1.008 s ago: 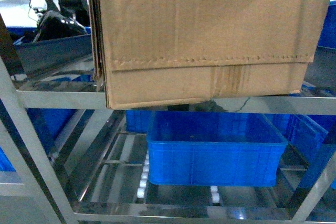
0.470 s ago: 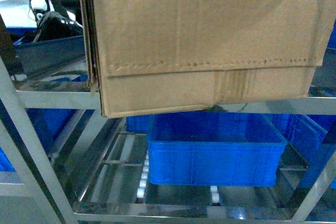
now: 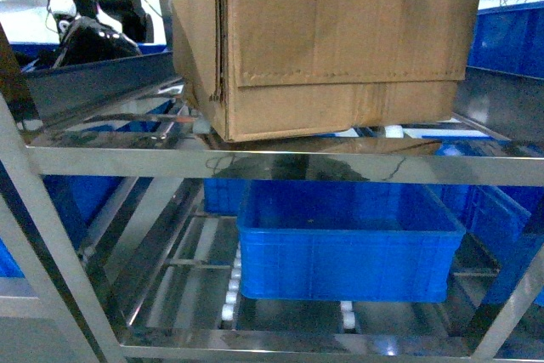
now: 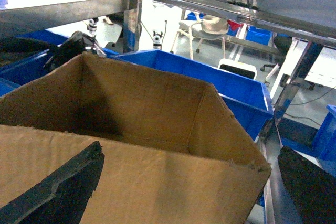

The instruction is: Sort boxes to right shelf from conveyor

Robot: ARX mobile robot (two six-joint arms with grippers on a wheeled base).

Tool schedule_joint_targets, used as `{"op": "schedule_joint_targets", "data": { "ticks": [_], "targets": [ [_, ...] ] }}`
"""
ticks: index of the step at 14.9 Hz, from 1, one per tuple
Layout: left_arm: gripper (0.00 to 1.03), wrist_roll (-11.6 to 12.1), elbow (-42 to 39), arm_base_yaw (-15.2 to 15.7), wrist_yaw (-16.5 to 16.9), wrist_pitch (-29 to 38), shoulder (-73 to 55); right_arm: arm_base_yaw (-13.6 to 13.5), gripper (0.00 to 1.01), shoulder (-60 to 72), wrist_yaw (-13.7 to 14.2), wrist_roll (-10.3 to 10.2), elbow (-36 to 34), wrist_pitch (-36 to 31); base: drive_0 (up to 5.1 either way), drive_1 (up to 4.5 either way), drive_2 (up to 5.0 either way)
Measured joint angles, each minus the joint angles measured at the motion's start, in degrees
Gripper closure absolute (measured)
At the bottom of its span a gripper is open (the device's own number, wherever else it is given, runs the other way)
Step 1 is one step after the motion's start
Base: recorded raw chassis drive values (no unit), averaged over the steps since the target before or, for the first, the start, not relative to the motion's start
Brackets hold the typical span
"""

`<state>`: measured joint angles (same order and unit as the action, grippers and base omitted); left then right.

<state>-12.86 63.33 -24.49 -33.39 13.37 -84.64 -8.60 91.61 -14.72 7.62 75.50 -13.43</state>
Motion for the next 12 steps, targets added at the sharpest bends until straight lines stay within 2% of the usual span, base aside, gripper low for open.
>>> {"op": "schedule_joint_targets", "data": {
  "ticks": [1,3,5,7,8,9,10,11,12],
  "targets": [
    [0.05,-2.1,-2.9,-0.2,0.5,-2.0,3.8,-0.1,0.03,-3.3,0.0,-0.8,-2.7,1.7,0.0,0.0,0.0],
    [0.05,-4.7,-6.9,-0.2,1.3,-6.1,8.3,-1.0,0.03,-9.4,0.4,-1.9,-7.5,3.3,0.0,0.0,0.0],
    [0.05,-6.3,-8.9,-0.2,1.5,-7.9,9.4,-1.7,0.03,-13.1,0.2,-3.5,-10.2,4.3,0.0,0.0,0.0],
    [0.05,-6.6,-8.9,-0.2,1.7,-7.7,9.1,-1.9,0.03,-13.4,0.3,-3.8,-10.4,4.0,0.0,0.0,0.0],
    [0.08,-5.2,-10.1,0.2,3.3,-2.6,9.3,-3.0,0.13,-14.2,10.9,-5.3,-13.9,-2.9,0.0,0.0,0.0],
    [0.17,-1.4,-14.3,1.5,8.6,6.2,10.9,-3.0,0.22,-16.6,17.3,-5.9,-19.0,-6.4,0.0,0.0,0.0],
    [0.26,2.9,-19.9,3.3,11.8,12.2,13.8,-2.4,0.31,-19.7,21.9,-6.2,-24.7,-9.1,0.0,0.0,0.0],
    [0.35,6.1,-25.1,5.2,13.6,16.3,16.7,-1.0,0.4,-22.2,23.5,-6.4,-29.3,-11.6,0.0,0.0,0.0],
    [0.49,9.3,-31.1,7.9,15.7,20.2,20.4,0.6,0.54,-25.5,23.6,-6.6,-35.4,-14.9,0.0,0.0,0.0]
  ]
}}
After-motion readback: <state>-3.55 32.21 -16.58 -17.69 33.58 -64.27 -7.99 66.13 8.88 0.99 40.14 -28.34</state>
